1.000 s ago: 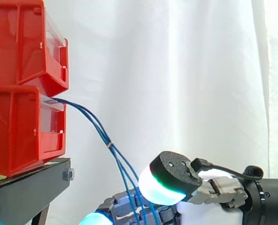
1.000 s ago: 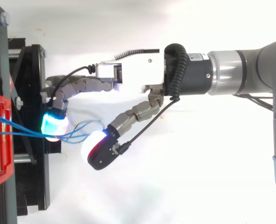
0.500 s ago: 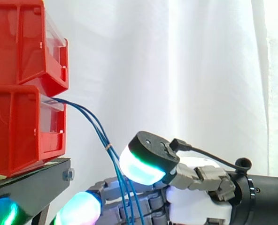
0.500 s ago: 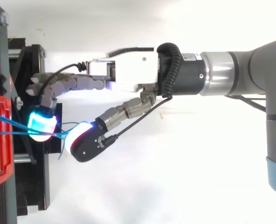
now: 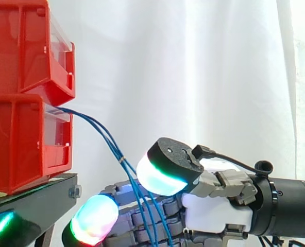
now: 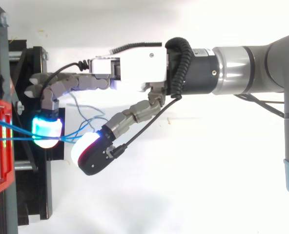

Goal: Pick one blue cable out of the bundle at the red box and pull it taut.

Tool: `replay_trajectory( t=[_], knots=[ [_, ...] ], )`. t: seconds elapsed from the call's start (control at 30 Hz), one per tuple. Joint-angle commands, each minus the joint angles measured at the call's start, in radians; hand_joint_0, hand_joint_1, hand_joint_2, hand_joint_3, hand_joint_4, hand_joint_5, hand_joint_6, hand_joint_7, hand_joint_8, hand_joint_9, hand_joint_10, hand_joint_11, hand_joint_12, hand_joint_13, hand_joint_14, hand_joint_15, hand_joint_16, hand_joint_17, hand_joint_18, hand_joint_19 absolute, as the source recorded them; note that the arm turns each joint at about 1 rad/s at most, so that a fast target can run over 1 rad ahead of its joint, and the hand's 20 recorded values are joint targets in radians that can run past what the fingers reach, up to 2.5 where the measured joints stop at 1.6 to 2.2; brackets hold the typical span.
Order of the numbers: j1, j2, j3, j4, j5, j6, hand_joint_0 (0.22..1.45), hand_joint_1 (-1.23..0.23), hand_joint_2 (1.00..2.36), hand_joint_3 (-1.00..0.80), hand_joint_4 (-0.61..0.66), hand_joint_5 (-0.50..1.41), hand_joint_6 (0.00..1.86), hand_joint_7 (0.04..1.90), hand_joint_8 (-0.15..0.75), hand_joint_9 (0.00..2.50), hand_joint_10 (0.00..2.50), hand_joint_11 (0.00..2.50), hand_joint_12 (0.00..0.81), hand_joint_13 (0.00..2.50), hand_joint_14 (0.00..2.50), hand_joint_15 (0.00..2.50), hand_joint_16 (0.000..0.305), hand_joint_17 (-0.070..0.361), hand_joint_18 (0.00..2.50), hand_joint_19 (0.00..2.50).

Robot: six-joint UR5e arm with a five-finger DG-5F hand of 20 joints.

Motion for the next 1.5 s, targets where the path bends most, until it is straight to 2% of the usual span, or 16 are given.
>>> replay_trajectory(
  t=[0.0,0.2,0.37,0.47,0.6,0.73,0.87,1.17,1.4,1.47],
  knots=[
    [0.0,0.005,0.0,-0.021,-0.006,-0.005,0.49,-0.69,1.0,-0.5,0.34,-0.11,0.5,1.03,0.265,0.04,0.0,0.0,0.361,0.09,0.0,0.09,0.062,0.139,0.0,0.13],
    [0.005,0.005,0.0,-0.027,-0.015,-0.014,0.5,-0.62,1.0,-0.5,0.33,-0.1,0.5,1.05,0.278,0.09,0.0,0.0,0.359,0.11,0.0,0.09,0.061,0.138,0.0,0.14],
    [0.001,0.033,0.0,-0.036,-0.024,-0.017,0.51,-0.6,1.0,-0.5,0.32,-0.1,0.5,1.09,0.279,0.12,0.0,0.0,0.355,0.11,0.0,0.09,0.06,0.135,0.0,0.14],
    [-0.002,0.048,0.0,-0.067,-0.037,-0.028,0.52,-0.63,1.0,-0.5,0.3,-0.1,0.5,1.12,0.274,0.1,0.0,0.0,0.351,0.11,0.0,0.09,0.059,0.134,0.0,0.15],
    [-0.003,0.05,-0.001,-0.081,-0.047,-0.034,0.53,-0.69,1.0,-0.5,0.29,-0.1,0.52,1.09,0.257,0.04,0.0,0.0,0.346,0.1,0.0,0.09,0.058,0.13,0.0,0.15],
    [-0.005,0.051,0.0,-0.081,-0.047,-0.034,0.56,-0.74,1.0,-0.5,0.23,-0.12,0.57,1.02,0.24,0.01,0.0,0.0,0.338,0.09,0.0,0.09,0.056,0.127,0.0,0.16],
    [-0.008,0.056,0.0,-0.075,-0.047,-0.031,0.55,-0.73,1.0,-0.5,0.25,-0.13,0.59,0.97,0.242,0.01,0.0,0.0,0.341,0.08,0.0,0.09,0.057,0.128,0.0,0.16],
    [-0.022,0.056,-0.001,-0.073,-0.04,-0.04,0.52,-0.72,1.0,-0.5,0.27,-0.12,0.57,0.99,0.259,0.03,0.0,0.0,0.351,0.08,0.0,0.09,0.059,0.132,0.0,0.17],
    [-0.022,0.056,0.0,-0.072,-0.038,-0.041,0.54,-0.75,1.0,-0.5,0.26,-0.11,0.57,1.01,0.257,0.05,0.0,0.0,0.345,0.1,0.0,0.08,0.057,0.129,0.0,0.16],
    [-0.015,0.056,0.0,-0.069,-0.038,-0.041,0.56,-0.75,1.0,-0.5,0.24,-0.12,0.6,0.97,0.253,0.05,0.0,0.0,0.341,0.1,0.0,0.08,0.057,0.127,0.0,0.17]
  ],
)
